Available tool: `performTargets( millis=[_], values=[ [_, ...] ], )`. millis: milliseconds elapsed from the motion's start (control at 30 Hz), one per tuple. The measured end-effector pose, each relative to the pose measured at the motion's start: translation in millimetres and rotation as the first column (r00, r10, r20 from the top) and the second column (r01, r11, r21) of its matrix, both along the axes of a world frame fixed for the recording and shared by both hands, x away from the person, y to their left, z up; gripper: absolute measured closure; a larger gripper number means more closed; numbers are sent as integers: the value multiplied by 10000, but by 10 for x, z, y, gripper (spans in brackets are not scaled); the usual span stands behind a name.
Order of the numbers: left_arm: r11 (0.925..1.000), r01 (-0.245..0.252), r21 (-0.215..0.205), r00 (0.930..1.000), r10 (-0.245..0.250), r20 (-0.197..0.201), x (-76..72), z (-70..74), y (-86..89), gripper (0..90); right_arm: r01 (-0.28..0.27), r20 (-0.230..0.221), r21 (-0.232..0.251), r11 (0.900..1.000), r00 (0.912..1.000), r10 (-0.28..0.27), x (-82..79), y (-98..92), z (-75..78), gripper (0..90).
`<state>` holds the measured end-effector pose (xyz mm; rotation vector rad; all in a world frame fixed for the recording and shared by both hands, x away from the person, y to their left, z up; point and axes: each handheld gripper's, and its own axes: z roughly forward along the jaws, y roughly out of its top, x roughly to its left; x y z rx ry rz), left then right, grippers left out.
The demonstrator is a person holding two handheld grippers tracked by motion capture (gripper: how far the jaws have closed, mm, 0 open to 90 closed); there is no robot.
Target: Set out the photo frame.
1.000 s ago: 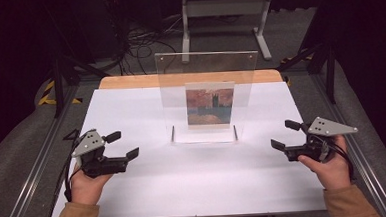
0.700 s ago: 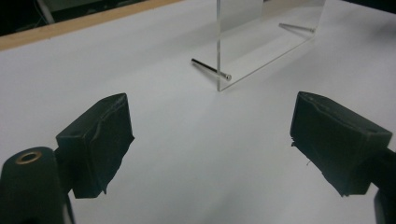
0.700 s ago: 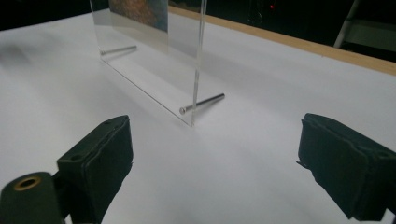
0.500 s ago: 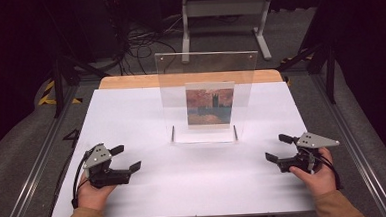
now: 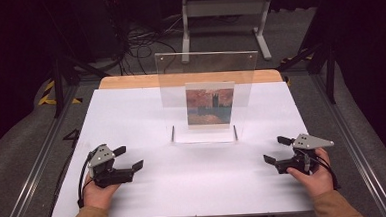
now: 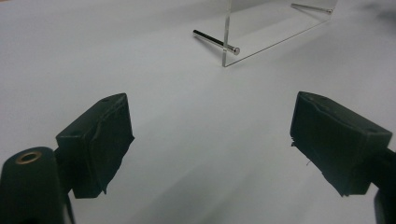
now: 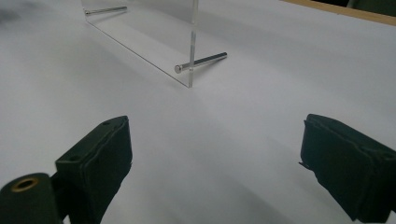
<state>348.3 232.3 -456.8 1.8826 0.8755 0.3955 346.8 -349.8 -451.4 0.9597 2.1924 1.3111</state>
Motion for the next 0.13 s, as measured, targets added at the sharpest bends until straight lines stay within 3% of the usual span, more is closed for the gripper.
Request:
performTargets(
  millis=[133],
  values=[
    [10000, -69, -44, 9999, 70, 137, -19, 19, 17, 132, -8, -37, -67, 10000, 10000, 8, 7, 12, -1, 94]
  ],
)
